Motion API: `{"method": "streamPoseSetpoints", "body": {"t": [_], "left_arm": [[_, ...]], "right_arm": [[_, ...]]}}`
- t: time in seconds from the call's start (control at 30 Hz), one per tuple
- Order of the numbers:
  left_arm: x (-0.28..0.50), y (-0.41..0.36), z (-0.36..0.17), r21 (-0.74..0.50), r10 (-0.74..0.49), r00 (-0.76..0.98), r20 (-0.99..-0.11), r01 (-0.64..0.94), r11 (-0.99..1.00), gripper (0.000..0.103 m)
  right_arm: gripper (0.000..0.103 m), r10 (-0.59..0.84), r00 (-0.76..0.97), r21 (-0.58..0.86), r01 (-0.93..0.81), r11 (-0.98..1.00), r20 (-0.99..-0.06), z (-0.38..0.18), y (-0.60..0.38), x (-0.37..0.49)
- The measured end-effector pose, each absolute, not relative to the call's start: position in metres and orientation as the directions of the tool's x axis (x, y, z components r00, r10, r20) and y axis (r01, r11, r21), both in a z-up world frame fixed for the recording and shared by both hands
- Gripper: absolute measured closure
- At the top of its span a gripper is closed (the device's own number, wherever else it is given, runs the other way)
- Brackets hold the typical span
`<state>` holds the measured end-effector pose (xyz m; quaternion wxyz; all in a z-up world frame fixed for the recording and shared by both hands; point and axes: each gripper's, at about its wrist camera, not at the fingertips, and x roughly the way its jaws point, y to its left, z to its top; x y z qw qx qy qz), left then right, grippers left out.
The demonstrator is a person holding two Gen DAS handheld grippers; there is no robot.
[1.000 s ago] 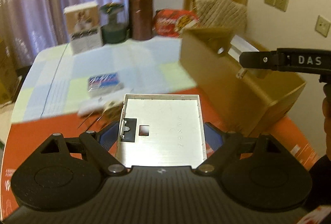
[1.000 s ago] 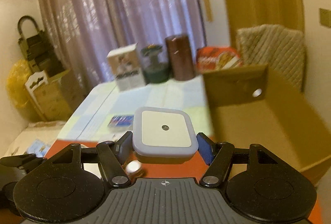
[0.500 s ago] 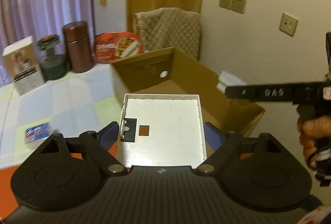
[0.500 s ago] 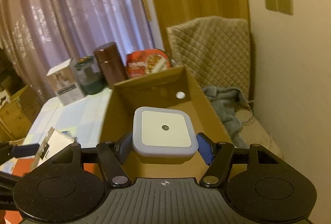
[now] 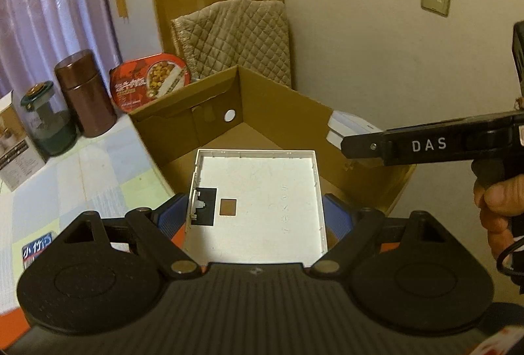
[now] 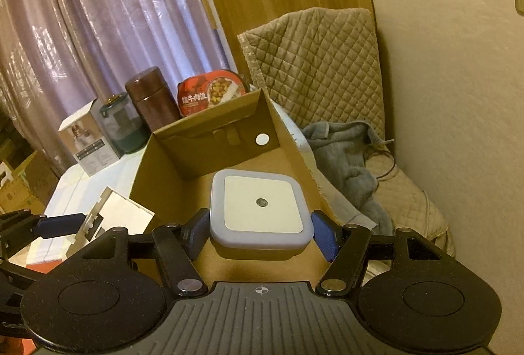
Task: Organize rigid objects
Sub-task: 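Carry the night-light and tray into the cardboard box and release both, then withdraw both tools from the box back toward the table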
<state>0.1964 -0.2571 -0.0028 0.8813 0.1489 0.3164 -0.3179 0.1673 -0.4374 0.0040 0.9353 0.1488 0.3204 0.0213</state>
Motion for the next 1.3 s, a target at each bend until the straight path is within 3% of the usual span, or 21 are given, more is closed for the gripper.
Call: {"method": "streamPoseSetpoints", "body": {"t": [1.03, 1.3], "left_arm": [[0.175, -0.145, 0.007, -0.060, -0.383, 0.676, -0.630, 0.449, 0.891, 0.016], [0.168, -0.120, 0.002, -0.074, -0.349, 0.687, -0.637, 0.397, 0.915, 0.016]], "right_arm": [[0.040, 0.111, 0.747, 0.211, 0.040, 0.977, -0.656, -0.015, -0.417, 0.172], [0.038, 0.099, 0.776, 0.222, 0.053, 0.974, -0.622, -0.005, -0.416, 0.165]]}}
